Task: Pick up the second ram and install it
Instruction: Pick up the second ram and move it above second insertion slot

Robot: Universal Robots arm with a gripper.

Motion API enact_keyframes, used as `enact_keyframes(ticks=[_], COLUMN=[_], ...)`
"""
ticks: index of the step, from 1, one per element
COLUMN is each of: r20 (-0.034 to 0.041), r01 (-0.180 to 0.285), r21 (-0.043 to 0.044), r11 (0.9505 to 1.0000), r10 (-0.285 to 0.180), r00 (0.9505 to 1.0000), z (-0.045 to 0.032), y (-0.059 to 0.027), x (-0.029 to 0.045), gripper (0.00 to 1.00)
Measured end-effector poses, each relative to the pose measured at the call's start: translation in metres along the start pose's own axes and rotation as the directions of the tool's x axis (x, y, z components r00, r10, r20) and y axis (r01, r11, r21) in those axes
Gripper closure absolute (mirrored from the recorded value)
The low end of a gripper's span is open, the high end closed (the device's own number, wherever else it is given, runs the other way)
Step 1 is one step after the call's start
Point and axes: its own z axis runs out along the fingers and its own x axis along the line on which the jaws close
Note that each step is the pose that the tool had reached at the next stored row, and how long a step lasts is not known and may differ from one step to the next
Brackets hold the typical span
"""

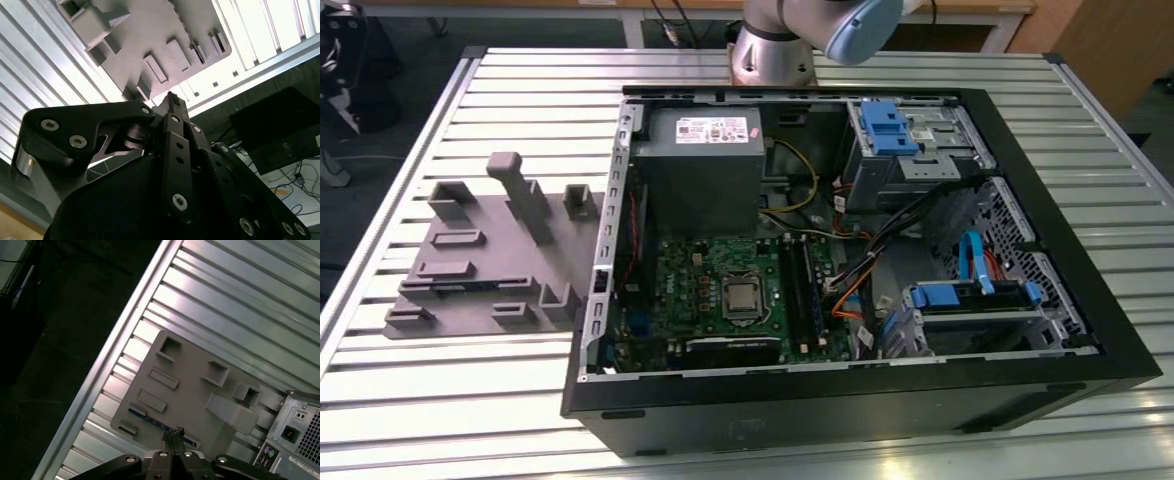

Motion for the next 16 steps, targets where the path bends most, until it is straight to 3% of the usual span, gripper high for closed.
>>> enact_keyframes(ticks=[9,16], r20=[-0.0027,-0.0051], r01=[0.074,0.137], r21=[-0.0018,-0.0034], r11=[0.9972,0.9906], r10=[-0.074,-0.137], r00=[0.9972,0.9906], z=[0.0001,0.0003], y=[0.0018,0.0032], x=[0.0035,0.0062], gripper=[0.89,0.89])
